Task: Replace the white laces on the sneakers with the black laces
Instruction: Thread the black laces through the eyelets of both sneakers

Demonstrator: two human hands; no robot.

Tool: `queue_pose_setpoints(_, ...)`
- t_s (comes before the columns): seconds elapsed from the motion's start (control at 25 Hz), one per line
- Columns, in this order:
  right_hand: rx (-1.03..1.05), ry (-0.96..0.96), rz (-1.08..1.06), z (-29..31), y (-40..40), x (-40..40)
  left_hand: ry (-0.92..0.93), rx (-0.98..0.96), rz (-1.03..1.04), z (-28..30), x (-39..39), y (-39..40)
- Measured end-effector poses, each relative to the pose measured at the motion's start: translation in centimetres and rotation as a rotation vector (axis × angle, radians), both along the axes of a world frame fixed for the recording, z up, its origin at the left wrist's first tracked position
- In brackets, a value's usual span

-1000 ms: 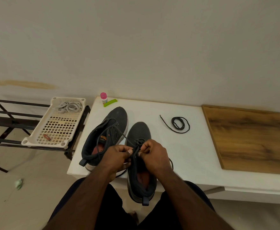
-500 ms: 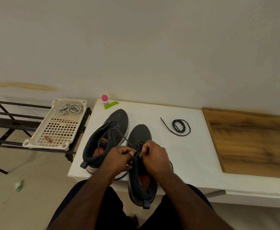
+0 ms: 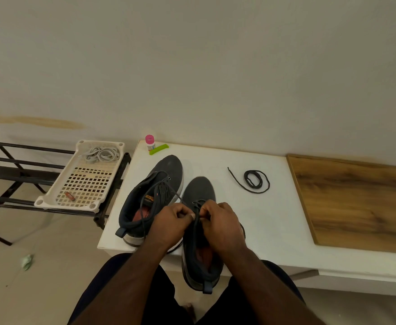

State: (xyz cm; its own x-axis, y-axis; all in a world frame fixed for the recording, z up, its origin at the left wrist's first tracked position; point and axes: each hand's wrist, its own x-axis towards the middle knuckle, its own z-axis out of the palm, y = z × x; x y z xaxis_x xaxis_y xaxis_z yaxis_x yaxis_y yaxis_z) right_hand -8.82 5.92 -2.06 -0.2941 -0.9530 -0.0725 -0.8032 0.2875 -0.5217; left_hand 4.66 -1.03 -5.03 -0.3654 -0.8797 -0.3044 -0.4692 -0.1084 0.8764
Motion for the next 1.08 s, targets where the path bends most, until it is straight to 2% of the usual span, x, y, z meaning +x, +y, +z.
queue_pose_setpoints(0.16,-0.152,-0.059,-0.071,0.1,2.1,0.6,-0.001,-0.003,-0.006,-0.2,-0.2,0.2)
queue_pose_setpoints(0.32,-0.061,-0.032,0.127,-0.7,4.8,2.7,0.137,0.14,0.06,0.0,0.0,0.2)
queue_pose_setpoints(0.6,-0.071,0.055,0.167,-1.3,5.0,3.0,0.234,0.259,0.119,0.4,0.4,0.7)
queue_pose_setpoints(0.68,-0.071,0.063,0.146,-1.3,5.0,3.0,0.206,0.219,0.107,0.7,0.4,0.9)
queue_pose_setpoints(0.76,-0.062,0.056,0.114,-1.4,4.8,3.0,0.139,0.074,0.117,1.2,0.4,0.9)
queue_pose_setpoints(0.84,-0.047,0.047,0.102,-1.6,4.8,3.0,0.169,-0.05,0.19,2.0,0.4,1.1)
queue_pose_setpoints(0.96,-0.047,0.046,0.116,-2.0,5.0,3.0,0.44,0.037,0.325,3.1,0.2,1.2)
queue_pose_setpoints(1.0,-0.054,0.044,0.118,-2.1,4.9,3.0,0.475,0.07,0.339,3.1,0.2,1.2)
queue_pose_setpoints(1.08,-0.066,0.036,0.115,-2.2,4.8,3.0,0.428,0.093,0.293,2.6,0.2,1.2)
